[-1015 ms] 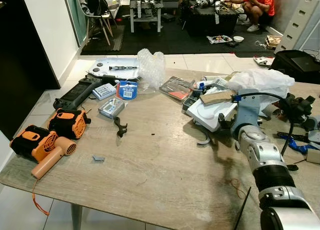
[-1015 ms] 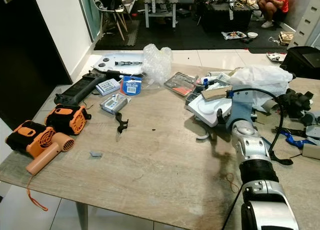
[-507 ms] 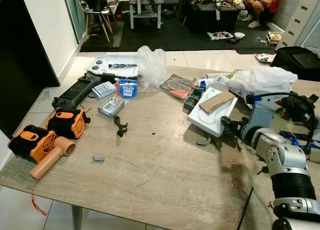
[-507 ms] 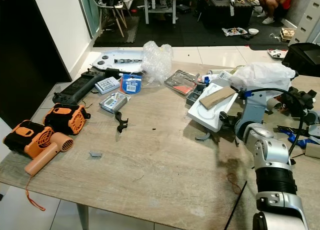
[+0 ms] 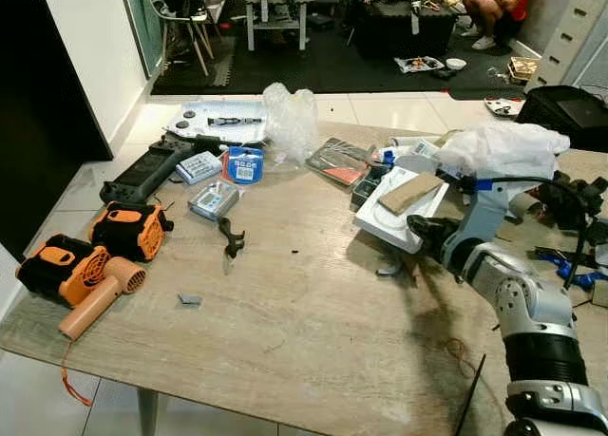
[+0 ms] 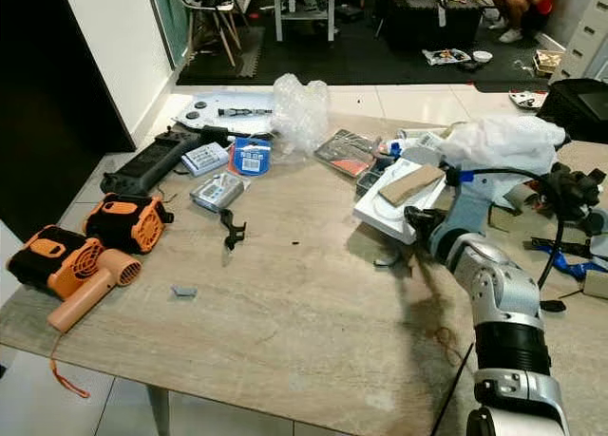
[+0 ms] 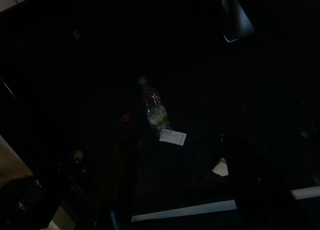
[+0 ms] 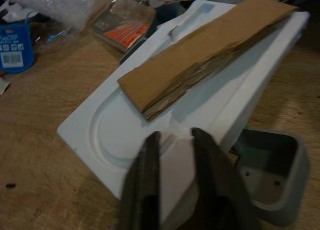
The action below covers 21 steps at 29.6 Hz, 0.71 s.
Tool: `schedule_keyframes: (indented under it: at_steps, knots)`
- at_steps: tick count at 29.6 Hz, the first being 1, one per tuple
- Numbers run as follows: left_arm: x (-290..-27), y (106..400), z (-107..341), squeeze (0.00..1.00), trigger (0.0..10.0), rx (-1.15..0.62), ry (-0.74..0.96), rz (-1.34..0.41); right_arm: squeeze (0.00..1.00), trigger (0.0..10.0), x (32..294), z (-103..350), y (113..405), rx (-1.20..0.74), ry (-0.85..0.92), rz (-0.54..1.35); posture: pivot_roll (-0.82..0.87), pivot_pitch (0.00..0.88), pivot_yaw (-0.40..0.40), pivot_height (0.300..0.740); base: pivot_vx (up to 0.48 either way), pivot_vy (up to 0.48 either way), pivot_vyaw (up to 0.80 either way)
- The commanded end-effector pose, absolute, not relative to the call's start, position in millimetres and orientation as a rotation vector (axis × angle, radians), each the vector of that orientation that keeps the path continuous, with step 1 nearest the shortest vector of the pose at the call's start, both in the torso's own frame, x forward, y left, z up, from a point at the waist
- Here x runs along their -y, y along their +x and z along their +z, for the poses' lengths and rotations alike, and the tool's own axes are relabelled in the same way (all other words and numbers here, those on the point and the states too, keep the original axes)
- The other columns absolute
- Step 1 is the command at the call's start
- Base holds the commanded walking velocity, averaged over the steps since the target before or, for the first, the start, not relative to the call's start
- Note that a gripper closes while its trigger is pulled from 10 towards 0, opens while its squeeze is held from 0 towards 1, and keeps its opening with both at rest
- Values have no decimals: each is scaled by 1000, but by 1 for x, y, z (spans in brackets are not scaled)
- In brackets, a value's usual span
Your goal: Picking trash to rubbish bin
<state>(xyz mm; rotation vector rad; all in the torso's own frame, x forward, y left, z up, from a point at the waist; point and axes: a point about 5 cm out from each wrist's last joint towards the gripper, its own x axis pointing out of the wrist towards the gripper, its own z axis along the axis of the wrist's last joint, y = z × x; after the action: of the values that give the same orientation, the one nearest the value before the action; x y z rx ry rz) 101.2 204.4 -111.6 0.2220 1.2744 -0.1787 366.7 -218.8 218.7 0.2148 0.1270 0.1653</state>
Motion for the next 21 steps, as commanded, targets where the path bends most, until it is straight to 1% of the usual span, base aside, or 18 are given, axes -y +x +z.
schedule_keyframes:
  at_steps: [1, 5, 10, 12, 13, 15, 16, 17, 18, 19, 20, 21]
  knots:
    - [-202, 89, -115, 0, 10000, -1315, 215, -194, 0, 0, 217, 215, 364, -140, 194, 177, -65, 208, 25, 740, 0, 0, 0]
    - [-202, 90, -115, 0, 10000, -1311, 215, -195, 0, 0, 218, 214, 365, -148, 203, 168, -66, 202, 24, 740, 0, 0, 0]
    - [-202, 91, -114, 0, 10000, -1308, 216, -196, 0, 0, 218, 222, 366, -87, 241, 177, -68, 197, 25, 740, 0, 0, 0]
    - [-202, 91, -114, 0, 10000, -1307, 218, -197, 0, 0, 218, 230, 366, -29, 264, 194, -69, 194, 26, 740, 0, 0, 0]
    - [-202, 91, -114, 0, 10000, -1307, 218, -197, 0, 0, 218, 230, 366, -29, 264, 194, -69, 194, 26, 740, 0, 0, 0]
    - [-202, 92, -114, 0, 10000, -1306, 219, -198, 0, 0, 215, 245, 364, 76, 268, 237, -72, 193, 30, 740, 0, 0, 0]
    - [-202, 92, -114, 0, 10000, -1305, 220, -199, 0, 3020, 216, 252, 364, 119, 267, 219, -73, 194, 31, 740, 0, 0, 0]
    - [-202, 92, -114, 0, 10000, -1305, 220, -199, 0, 3020, 216, 252, 364, 119, 267, 219, -73, 194, 31, 740, 0, 0, 0]
    - [-202, 92, -114, 0, 10000, -1305, 221, -200, 0, 10000, 217, 258, 365, 157, 258, 205, -75, 192, 32, 740, 0, 0, 0]
    - [-202, 93, -114, 0, 10000, -1304, 221, -201, 0, 10000, 219, 260, 366, 175, 252, 192, -75, 192, 33, 740, 0, 0, 0]
    - [-202, 93, -114, 0, 10000, -1304, 222, -202, 1000, 10000, 220, 264, 368, 203, 244, 175, -75, 192, 33, 740, 0, 0, 0]
    - [-202, 93, -114, 0, 10000, -1304, 222, -204, 1000, 10000, 221, 266, 370, 228, 250, 163, -75, 192, 33, 740, 0, 0, 0]
